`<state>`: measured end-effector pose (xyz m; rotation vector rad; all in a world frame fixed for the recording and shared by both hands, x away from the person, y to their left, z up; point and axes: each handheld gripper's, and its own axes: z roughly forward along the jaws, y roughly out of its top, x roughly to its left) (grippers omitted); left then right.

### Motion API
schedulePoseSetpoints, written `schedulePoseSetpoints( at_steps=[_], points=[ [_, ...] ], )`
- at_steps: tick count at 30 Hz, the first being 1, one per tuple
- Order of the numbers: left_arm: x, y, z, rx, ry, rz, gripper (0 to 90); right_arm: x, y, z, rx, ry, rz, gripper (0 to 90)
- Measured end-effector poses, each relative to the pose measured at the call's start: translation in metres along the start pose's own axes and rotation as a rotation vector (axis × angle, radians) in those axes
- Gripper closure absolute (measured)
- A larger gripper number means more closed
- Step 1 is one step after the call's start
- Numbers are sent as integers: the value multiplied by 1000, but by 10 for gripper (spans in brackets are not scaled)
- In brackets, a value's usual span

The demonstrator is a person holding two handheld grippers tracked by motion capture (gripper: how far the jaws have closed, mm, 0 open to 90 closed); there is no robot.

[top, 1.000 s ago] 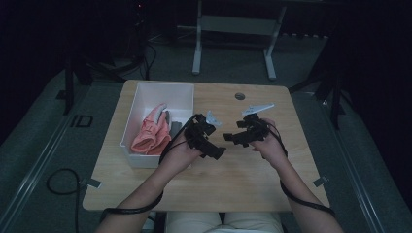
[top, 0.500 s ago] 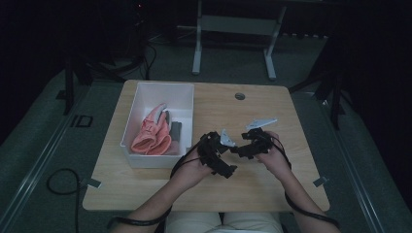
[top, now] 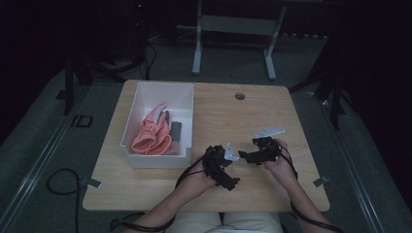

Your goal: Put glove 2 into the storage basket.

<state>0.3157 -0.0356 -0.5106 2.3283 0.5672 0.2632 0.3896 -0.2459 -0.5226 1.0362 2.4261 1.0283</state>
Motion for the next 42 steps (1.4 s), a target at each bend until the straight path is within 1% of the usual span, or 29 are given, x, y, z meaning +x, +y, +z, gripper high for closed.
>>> schedulePoseSetpoints(
  at_steps=[2, 3, 5, 6, 9, 10, 13, 16, 21, 23, 24, 27, 28, 33, 35, 37, 39, 40, 42],
  points=[
    [-1, -4, 6, 17, 3, 6, 16, -6, -5, 0, -1, -30, 20, 151],
    [-2, -6, 9, 18, 1, 8, 16, -9, -8, 0, -3, -34, 34, 150],
    [-2, -6, 9, 18, 1, 8, 16, -12, -10, 0, -1, -41, 44, 147],
    [-3, -10, 12, 12, 9, 10, 16, -16, -14, -1, -8, -65, 52, 147],
    [-3, -13, 16, 1, 3, 7, 16, -23, -21, -3, -22, -94, 76, 148],
    [-1, -17, 20, -1, -3, 0, 16, -26, -25, -4, -21, -110, 88, 147],
    [0, -22, 25, 18, -3, 1, 16, -29, -31, -5, -19, -120, 102, 147],
    [1, -27, 29, 20, -8, -16, 16, -31, -38, -6, -24, -143, 106, 148],
    [1, -34, 32, -2, -31, -16, 18, -36, -48, -9, -59, -145, 135, 148],
    [1, -35, 33, -4, -30, -18, 18, -37, -50, -10, -66, -153, 143, 148],
    [1, -37, 34, -10, -29, -17, 18, -39, -55, -12, -73, -164, 163, 149],
    [1, -38, 33, -12, -27, -23, 18, -41, -58, -13, -76, -171, 175, 149],
    [1, -40, 33, -18, -28, -35, 18, -44, -62, -14, -80, -179, 188, 149],
    [0, -44, 30, -23, -17, -45, 18, -46, -68, -15, -74, -207, 190, 148],
    [0, -46, 29, -25, -13, -51, 18, -47, -69, -16, -79, -208, 192, 147],
    [0, -48, 28, -29, -14, -56, 18, -47, -70, -17, -84, -216, 182, 147],
    [0, -49, 28, -31, -12, -54, 18, -47, -70, -17, -91, -218, 177, 147],
    [0, -50, 26, -31, -3, -47, 18, -47, -71, -17, -96, -210, 178, 146],
    [0, -50, 26, -34, 1, -47, 18, -47, -71, -16, -99, -209, 171, 145]
  ],
)
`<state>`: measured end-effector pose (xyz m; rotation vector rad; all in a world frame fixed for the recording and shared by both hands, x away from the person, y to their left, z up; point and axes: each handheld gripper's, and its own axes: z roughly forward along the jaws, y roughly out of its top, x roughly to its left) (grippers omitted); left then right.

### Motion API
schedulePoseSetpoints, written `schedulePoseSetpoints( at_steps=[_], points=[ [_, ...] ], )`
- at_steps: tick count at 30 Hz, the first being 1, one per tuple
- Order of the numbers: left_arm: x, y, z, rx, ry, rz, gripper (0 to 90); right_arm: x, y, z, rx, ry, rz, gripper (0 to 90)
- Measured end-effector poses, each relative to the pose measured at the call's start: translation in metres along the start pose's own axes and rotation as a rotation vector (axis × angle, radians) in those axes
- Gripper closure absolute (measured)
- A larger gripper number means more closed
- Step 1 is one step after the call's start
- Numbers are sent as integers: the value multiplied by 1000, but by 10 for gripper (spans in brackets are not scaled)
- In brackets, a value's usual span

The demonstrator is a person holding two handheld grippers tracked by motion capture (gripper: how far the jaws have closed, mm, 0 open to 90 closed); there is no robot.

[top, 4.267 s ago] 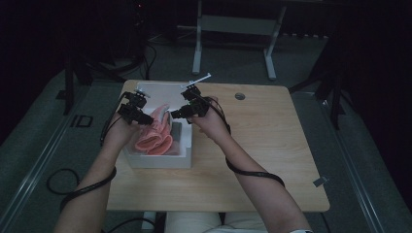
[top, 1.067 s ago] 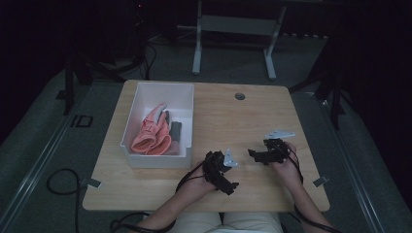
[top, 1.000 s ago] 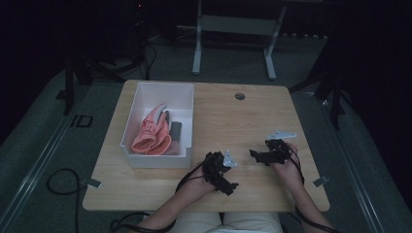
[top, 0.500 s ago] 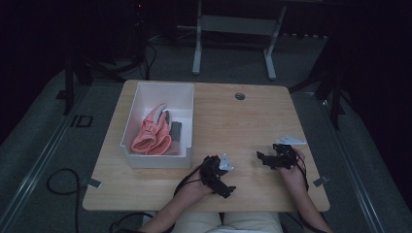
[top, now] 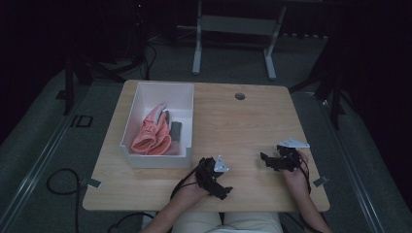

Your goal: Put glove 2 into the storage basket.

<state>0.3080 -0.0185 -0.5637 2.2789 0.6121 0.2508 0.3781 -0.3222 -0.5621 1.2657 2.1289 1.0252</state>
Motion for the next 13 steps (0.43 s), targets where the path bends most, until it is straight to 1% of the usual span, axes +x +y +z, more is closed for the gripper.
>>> schedulePoseSetpoints(
  at_steps=[3, 8, 13],
  points=[
    [0, 0, 0, -3, 5, -2, 18, 1, 0, 1, -4, 6, -8, 144],
    [0, 0, 0, -6, 1, -2, 18, 2, 0, 3, 1, 6, -20, 142],
    [1, 0, -1, -9, -4, -4, 18, 2, 0, 3, -1, 5, -15, 142]
  ],
)
